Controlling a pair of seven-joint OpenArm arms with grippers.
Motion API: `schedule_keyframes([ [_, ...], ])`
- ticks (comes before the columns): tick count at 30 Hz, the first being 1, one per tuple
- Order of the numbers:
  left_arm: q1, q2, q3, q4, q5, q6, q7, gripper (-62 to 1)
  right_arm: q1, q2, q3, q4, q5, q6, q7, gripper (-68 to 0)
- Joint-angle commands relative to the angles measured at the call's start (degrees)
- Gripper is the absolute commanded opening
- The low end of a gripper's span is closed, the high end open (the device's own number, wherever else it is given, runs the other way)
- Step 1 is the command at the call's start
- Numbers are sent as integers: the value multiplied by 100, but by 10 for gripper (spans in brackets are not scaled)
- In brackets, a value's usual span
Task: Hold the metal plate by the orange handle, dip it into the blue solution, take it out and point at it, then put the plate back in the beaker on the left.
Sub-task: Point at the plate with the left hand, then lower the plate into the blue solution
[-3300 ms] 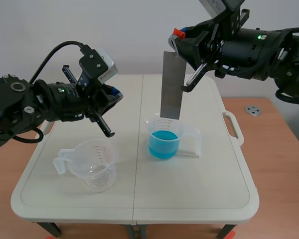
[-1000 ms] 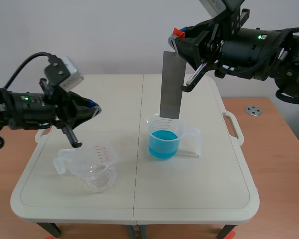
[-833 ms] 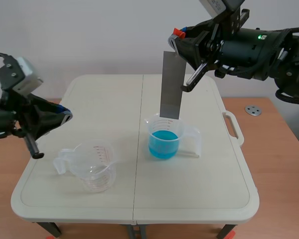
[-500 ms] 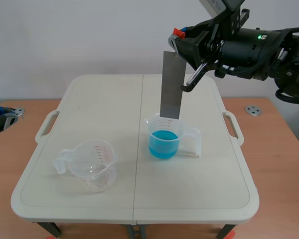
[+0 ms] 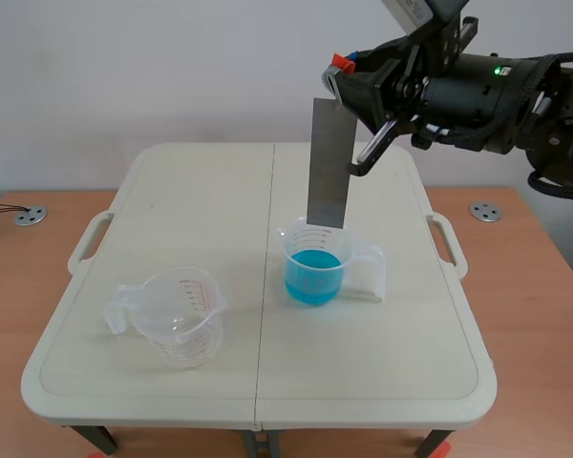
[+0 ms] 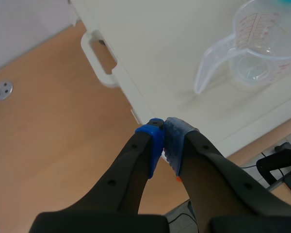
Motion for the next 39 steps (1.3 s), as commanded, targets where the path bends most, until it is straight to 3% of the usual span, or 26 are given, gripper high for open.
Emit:
schedule_keyframes([
  [1,-11,109,-24,72,59,-9,-76,-596,160,0,11,79,68,31,105,-662],
  [8,234,612,-42,79,527,-26,-59,-596,157,0,11,79,70,31,105,-662],
  [15,627,667,-52,79,529,-26,-208,-596,157,0,9,79,72,31,105,-662],
  [31,634,669,-50,76,531,-26,-160,-596,63,-2,-17,72,68,31,109,-662],
  [39,634,667,-50,76,531,-26,-142,-596,48,-17,-17,-284,66,31,271,-662],
])
